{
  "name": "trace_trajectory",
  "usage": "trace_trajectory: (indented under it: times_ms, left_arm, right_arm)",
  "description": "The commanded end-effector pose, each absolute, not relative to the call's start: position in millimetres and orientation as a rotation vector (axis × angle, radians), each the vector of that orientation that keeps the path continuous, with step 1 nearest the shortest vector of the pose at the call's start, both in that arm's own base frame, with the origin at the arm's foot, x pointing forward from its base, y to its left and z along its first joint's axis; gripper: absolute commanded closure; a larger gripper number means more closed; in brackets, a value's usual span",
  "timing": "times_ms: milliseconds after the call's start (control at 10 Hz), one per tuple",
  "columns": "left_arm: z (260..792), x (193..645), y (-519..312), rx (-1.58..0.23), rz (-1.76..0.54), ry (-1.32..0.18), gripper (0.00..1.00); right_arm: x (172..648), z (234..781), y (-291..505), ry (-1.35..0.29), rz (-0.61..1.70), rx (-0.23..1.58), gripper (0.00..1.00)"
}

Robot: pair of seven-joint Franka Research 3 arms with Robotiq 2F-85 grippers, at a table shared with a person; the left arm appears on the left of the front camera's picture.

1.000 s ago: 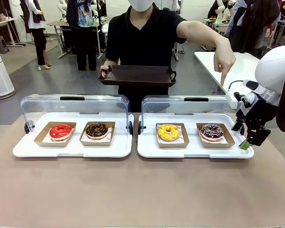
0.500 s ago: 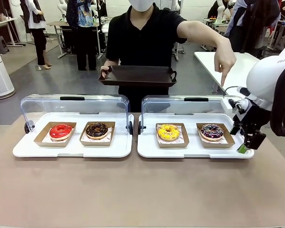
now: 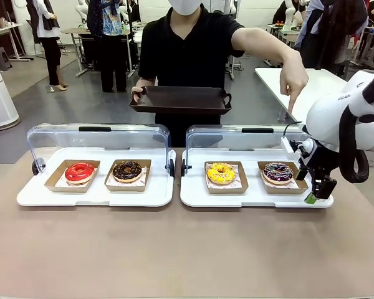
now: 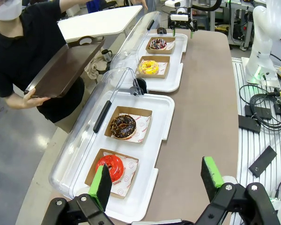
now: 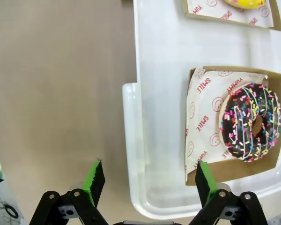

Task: Provide the desired donut to the person.
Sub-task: Pick up and lift the Paper togo box containing the Donut pointed at by the person.

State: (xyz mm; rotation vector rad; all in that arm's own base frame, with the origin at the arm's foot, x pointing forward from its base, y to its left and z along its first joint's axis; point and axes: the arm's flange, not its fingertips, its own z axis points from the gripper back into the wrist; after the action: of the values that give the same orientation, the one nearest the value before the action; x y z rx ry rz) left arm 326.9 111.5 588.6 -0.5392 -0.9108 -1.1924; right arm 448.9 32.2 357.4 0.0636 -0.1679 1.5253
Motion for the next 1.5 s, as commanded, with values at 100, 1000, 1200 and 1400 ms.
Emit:
trace_trajectory:
  times_ms: [100, 1000, 1200, 1400]
  left_arm:
    - [589.9, 326.6, 111.4, -0.543, -1.195, -0.915, 0.00]
    - [589.9, 326.6, 111.4, -0.543, -1.195, -0.915, 0.00]
    - [589.9, 326.6, 111.4, -0.543, -1.195, -0.915, 0.00]
    - [589.9, 326.6, 111.4, -0.543, -1.195, -0.915, 0.00]
  right_arm:
    - [466.9, 344.3, 34.3, -0.133, 1.519, 0.023, 0.00]
    - [484.0, 331.4, 26.3, -0.113, 1.500, -0.008, 0.00]
    - [485.2, 328.8, 25.4, -0.124, 1.502, -0.003, 0.04]
    - [486.0, 328.4, 24.2, -0.134, 1.497, -0.002, 0.13]
